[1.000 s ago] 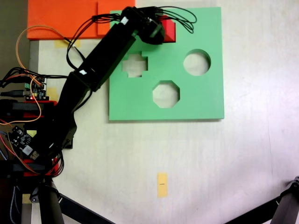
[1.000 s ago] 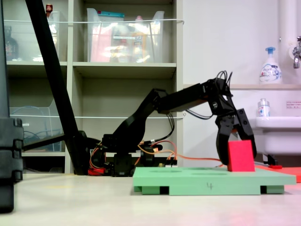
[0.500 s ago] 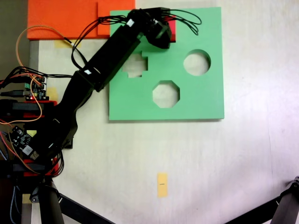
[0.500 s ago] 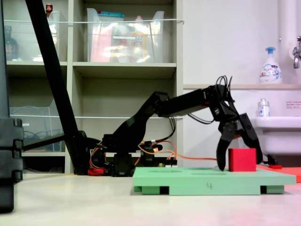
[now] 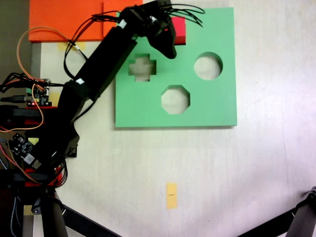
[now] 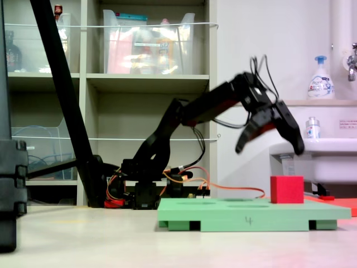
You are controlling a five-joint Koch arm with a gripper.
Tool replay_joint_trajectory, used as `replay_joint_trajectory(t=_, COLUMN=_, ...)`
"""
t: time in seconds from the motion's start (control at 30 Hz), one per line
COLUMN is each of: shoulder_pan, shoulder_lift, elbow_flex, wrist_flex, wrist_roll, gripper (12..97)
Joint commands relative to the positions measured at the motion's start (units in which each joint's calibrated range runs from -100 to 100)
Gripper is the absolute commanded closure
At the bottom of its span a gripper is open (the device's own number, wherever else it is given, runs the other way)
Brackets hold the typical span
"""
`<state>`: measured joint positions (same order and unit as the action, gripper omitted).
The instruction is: Put the square block into the corresponding hole
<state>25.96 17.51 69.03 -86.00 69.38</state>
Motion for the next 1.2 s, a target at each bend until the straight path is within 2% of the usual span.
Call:
replay_joint_trajectory(t=0.0, shoulder_pan=-0.24, shoulder_lift=-12.76, elbow_flex=2.05, wrist_flex=-7.64, wrist_roll=-4.25, gripper=23.2)
replay_joint_trajectory(t=0.07, shoulder_pan=-1.32, shoulder_lift=-19.19, elbow_flex=2.05, wrist_flex=-14.0, wrist_roll=-11.09, gripper=23.3)
replay_joint_trajectory(t=0.2, shoulder_pan=-5.47, shoulder_lift=-28.82, elbow_flex=-0.94, wrist_flex=-14.0, wrist_roll=-23.98, gripper=23.3)
replay_joint_trajectory(t=0.37, shoulder_pan=-14.02, shoulder_lift=-41.53, elbow_flex=-5.03, wrist_flex=-14.0, wrist_roll=-29.01, gripper=23.4)
replay_joint_trajectory(t=0.47, shoulder_pan=-18.85, shoulder_lift=-49.35, elbow_flex=-5.03, wrist_flex=-14.0, wrist_roll=-37.36, gripper=24.2)
replay_joint_trajectory(t=0.53, shoulder_pan=-22.17, shoulder_lift=-50.75, elbow_flex=-5.03, wrist_flex=-14.0, wrist_roll=-43.42, gripper=34.2)
replay_joint_trajectory(t=0.67, shoulder_pan=-25.35, shoulder_lift=-51.03, elbow_flex=-5.23, wrist_flex=-14.0, wrist_roll=-44.69, gripper=36.7)
replay_joint_trajectory(t=0.73, shoulder_pan=-26.47, shoulder_lift=-52.01, elbow_flex=-6.22, wrist_flex=-14.0, wrist_roll=-44.98, gripper=43.4)
replay_joint_trajectory(t=0.8, shoulder_pan=-27.11, shoulder_lift=-59.13, elbow_flex=-17.19, wrist_flex=-14.0, wrist_roll=-45.03, gripper=43.7)
replay_joint_trajectory(t=0.87, shoulder_pan=-27.25, shoulder_lift=-74.07, elbow_flex=-38.83, wrist_flex=0.64, wrist_roll=-46.5, gripper=45.2)
replay_joint_trajectory(t=0.97, shoulder_pan=-27.06, shoulder_lift=-95.58, elbow_flex=-72.32, wrist_flex=33.38, wrist_roll=-52.01, gripper=55.2)
replay_joint_trajectory(t=1.07, shoulder_pan=-26.42, shoulder_lift=-103.54, elbow_flex=-88.68, wrist_flex=43.3, wrist_roll=-56.61, gripper=55.4)
replay_joint_trajectory(t=1.17, shoulder_pan=-26.23, shoulder_lift=-113.18, elbow_flex=-111.41, wrist_flex=65.54, wrist_roll=-59.49, gripper=55.6)
